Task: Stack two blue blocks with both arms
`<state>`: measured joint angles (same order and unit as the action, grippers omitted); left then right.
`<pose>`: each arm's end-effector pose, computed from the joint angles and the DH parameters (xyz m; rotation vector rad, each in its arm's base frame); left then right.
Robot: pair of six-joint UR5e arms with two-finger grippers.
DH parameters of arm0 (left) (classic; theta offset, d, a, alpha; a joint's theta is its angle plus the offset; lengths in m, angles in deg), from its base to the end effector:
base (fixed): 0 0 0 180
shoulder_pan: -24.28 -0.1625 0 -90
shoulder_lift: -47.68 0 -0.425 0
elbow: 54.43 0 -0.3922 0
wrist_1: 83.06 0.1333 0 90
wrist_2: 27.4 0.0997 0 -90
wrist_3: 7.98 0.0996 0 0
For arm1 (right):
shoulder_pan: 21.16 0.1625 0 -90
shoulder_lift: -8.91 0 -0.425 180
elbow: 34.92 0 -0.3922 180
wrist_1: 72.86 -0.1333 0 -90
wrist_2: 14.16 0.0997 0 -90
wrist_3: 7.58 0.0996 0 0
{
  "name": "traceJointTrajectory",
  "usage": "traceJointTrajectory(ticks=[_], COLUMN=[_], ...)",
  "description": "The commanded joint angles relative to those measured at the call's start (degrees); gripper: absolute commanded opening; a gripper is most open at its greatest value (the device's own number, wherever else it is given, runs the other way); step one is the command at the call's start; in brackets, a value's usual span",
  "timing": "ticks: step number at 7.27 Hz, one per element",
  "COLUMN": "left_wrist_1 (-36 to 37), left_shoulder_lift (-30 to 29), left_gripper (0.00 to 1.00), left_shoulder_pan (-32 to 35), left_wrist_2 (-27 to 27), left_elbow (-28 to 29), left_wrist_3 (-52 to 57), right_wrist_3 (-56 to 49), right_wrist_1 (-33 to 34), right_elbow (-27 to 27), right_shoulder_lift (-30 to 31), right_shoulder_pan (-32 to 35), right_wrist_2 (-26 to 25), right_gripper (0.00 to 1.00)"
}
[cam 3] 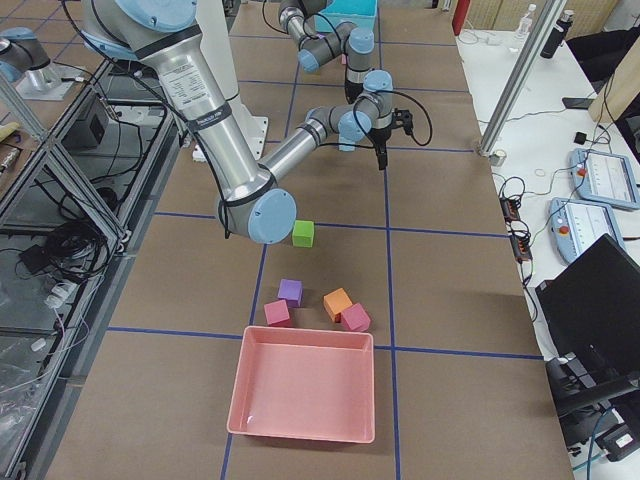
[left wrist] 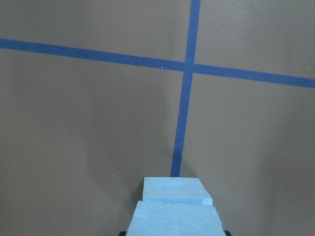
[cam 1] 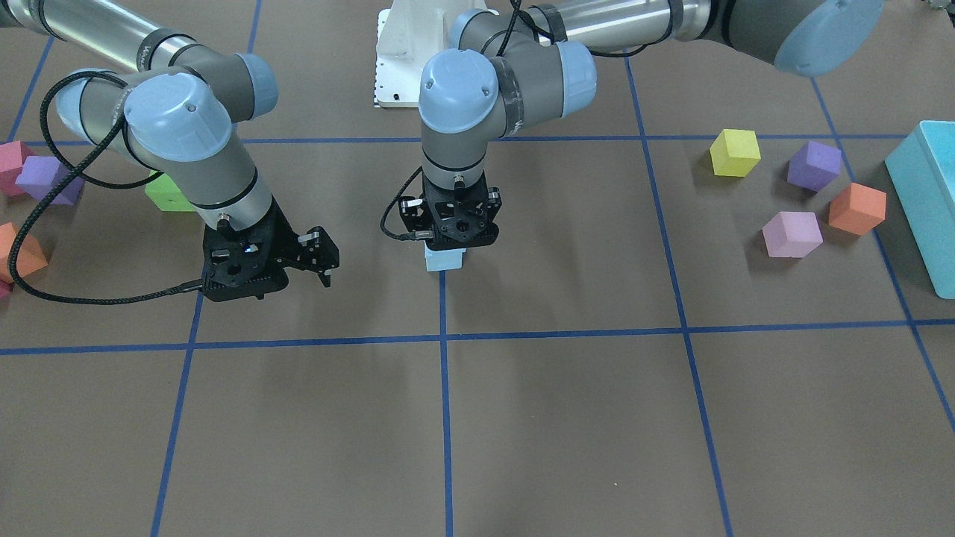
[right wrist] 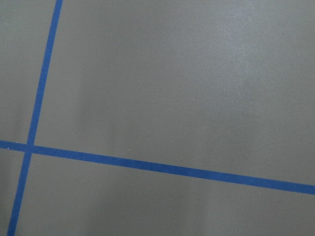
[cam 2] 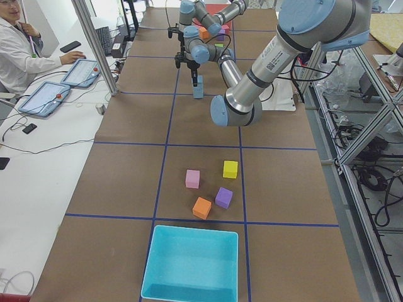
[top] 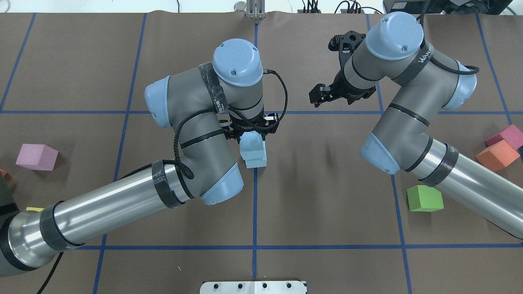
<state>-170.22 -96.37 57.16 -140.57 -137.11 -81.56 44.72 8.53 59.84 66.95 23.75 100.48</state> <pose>0.5773 -0.4852 0.1233 -0.0342 0.8464 -0.1151 -0.4124 -0.5407 0.2813 0.2078 -0.8527 -0.0524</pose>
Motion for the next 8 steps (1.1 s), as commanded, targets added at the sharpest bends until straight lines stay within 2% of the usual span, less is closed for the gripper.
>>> traceJointTrajectory(ticks=[1,4,5,7,8], left_wrist_1=[0.1,0.8,0.7,0.8,0.9], left_shoulder_lift=[0.3,0.4,1.0,7.7,12.3], left_gripper=[0.99,0.99,0.99,0.99,0.99], left_shoulder_pan=[0.1,1.3,2.1,7.3,9.8], left_wrist_2=[1.4,0.9,0.6,-6.3,-7.8], left_elbow=[-1.3,-3.8,-4.8,-11.9,-15.7], left_wrist_3=[0.0,0.4,0.5,5.5,9.0], right_wrist_3=[0.0,0.1,0.3,-1.0,-6.2], right_wrist_1=[0.0,0.0,0.2,-0.2,-0.1], right_elbow=[-0.1,0.3,0.3,3.2,4.2], right_shoulder_lift=[0.1,0.5,0.4,3.5,5.0], right_shoulder_pan=[0.0,0.0,0.2,1.7,3.7], right_wrist_2=[-0.1,-0.5,-2.0,-2.3,-1.1], right_gripper=[1.00,1.00,1.00,1.00,1.00])
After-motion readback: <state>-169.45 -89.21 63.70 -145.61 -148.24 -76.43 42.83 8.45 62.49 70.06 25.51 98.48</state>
